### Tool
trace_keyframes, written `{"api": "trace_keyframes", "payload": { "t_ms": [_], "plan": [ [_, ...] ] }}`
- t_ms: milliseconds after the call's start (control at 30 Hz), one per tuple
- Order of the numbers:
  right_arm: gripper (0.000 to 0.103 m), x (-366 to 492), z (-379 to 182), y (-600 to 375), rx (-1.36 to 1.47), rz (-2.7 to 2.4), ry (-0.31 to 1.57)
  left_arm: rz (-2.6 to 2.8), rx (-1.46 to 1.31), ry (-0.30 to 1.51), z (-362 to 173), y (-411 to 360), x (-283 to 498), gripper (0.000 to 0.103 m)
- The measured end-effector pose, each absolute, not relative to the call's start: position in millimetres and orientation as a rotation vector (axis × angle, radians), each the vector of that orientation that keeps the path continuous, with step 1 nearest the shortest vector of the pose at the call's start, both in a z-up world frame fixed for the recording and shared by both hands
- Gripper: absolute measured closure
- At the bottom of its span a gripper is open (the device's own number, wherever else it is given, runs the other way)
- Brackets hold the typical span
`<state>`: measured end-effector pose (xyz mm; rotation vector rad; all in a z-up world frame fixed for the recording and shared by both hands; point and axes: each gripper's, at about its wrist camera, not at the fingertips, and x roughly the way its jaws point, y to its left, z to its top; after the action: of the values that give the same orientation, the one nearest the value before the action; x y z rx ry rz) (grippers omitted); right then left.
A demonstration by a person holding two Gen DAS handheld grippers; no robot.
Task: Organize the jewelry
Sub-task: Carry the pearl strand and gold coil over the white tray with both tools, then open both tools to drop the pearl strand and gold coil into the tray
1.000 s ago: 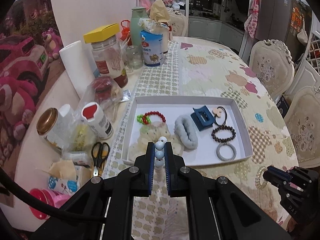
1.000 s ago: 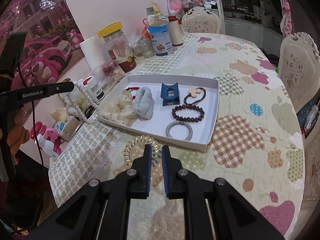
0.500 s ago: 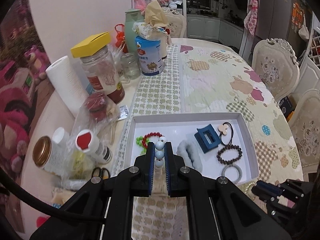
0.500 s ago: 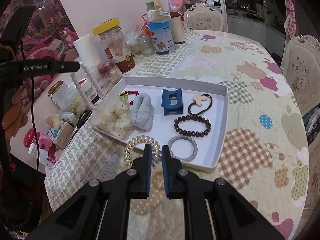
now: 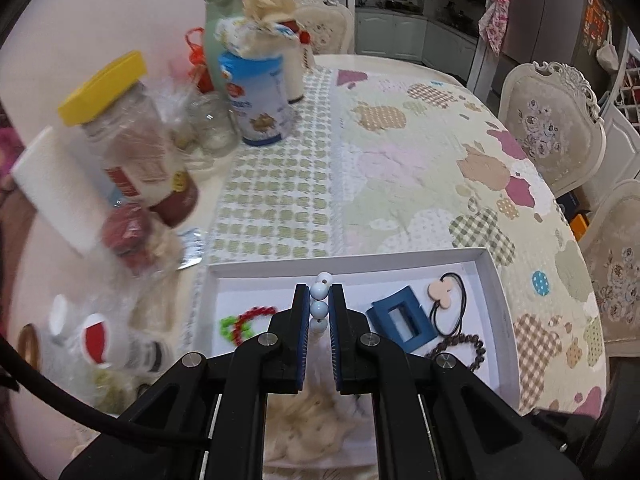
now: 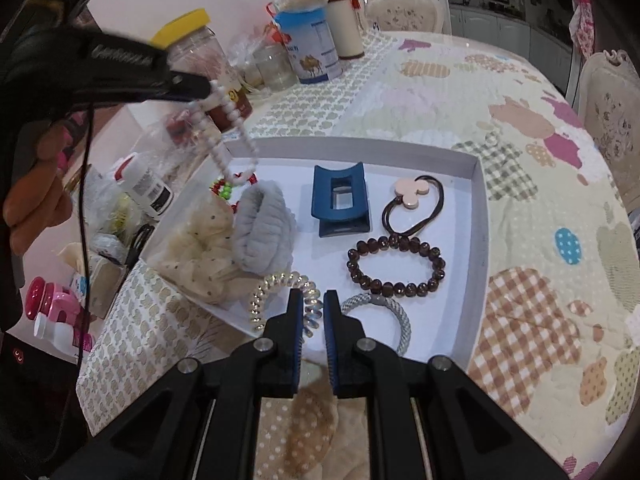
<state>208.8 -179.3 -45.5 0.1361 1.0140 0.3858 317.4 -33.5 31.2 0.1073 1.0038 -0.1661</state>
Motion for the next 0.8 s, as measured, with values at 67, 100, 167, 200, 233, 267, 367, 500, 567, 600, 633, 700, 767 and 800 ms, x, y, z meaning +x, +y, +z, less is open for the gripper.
{"api": "trace_keyframes", "payload": {
  "t_ms": [67, 100, 167, 200, 233, 267, 367, 500, 567, 600, 633, 700, 767, 800],
  "plan": [
    [0.093, 214.2, -50.9, -176.7, 0.135, 0.385, 1.029, -0.174, 0.088, 1.018, 23.9, -32.0, 324.8, 0.095],
    [0.093, 216.6, -52.9, -175.3, 0.134, 0.384, 1.034, -0.174, 0.075, 1.029, 18.6, -29.0, 329.2, 0.095],
    [0.093, 221.7, -57.9, -172.9, 0.128, 0.385, 1.046, -0.164, 0.056, 1.051, 7.7, -21.2, 336.3, 0.095],
    [0.093, 223.9, -60.3, -171.8, 0.125, 0.384, 1.052, -0.155, 0.047, 1.066, -0.2, -16.2, 341.0, 0.095],
    [0.093, 226.9, -63.3, -170.4, 0.122, 0.382, 1.058, -0.146, 0.04, 1.078, -6.9, -12.0, 344.1, 0.095],
    [0.093, 230.2, -67.0, -169.4, 0.122, 0.38, 1.066, -0.134, 0.033, 1.093, -15.1, -7.2, 347.3, 0.095],
    [0.093, 238.2, -75.6, -166.4, 0.125, 0.38, 1.086, -0.109, 0.025, 1.122, -33.8, 3.2, 351.6, 0.095],
    [0.093, 244.6, -82.2, -157.1, 0.094, 0.383, 1.095, -0.096, 0.013, 1.131, -44.7, 10.6, 352.5, 0.095],
    [0.093, 245.6, -84.5, -153.0, 0.074, 0.378, 1.096, -0.095, -0.004, 1.123, -45.2, 14.2, 351.0, 0.095],
    [0.093, 245.6, -85.4, -151.6, 0.067, 0.377, 1.098, -0.101, -0.016, 1.119, -44.6, 15.5, 349.9, 0.095],
    [0.093, 245.4, -86.1, -150.3, 0.058, 0.374, 1.1, -0.107, -0.031, 1.116, -43.8, 16.8, 348.6, 0.094],
    [0.09, 244.8, -85.6, -148.3, 0.04, 0.361, 1.091, -0.108, -0.047, 1.117, -42.6, 18.8, 346.7, 0.086],
    [0.079, 244.5, -85.6, -149.3, 0.043, 0.355, 1.092, -0.107, -0.05, 1.116, -40.5, 19.3, 343.8, 0.082],
    [0.079, 245.7, -85.5, -150.2, 0.05, 0.354, 1.094, -0.107, -0.047, 1.111, -38.7, 19.1, 341.1, 0.082]
  ]
}}
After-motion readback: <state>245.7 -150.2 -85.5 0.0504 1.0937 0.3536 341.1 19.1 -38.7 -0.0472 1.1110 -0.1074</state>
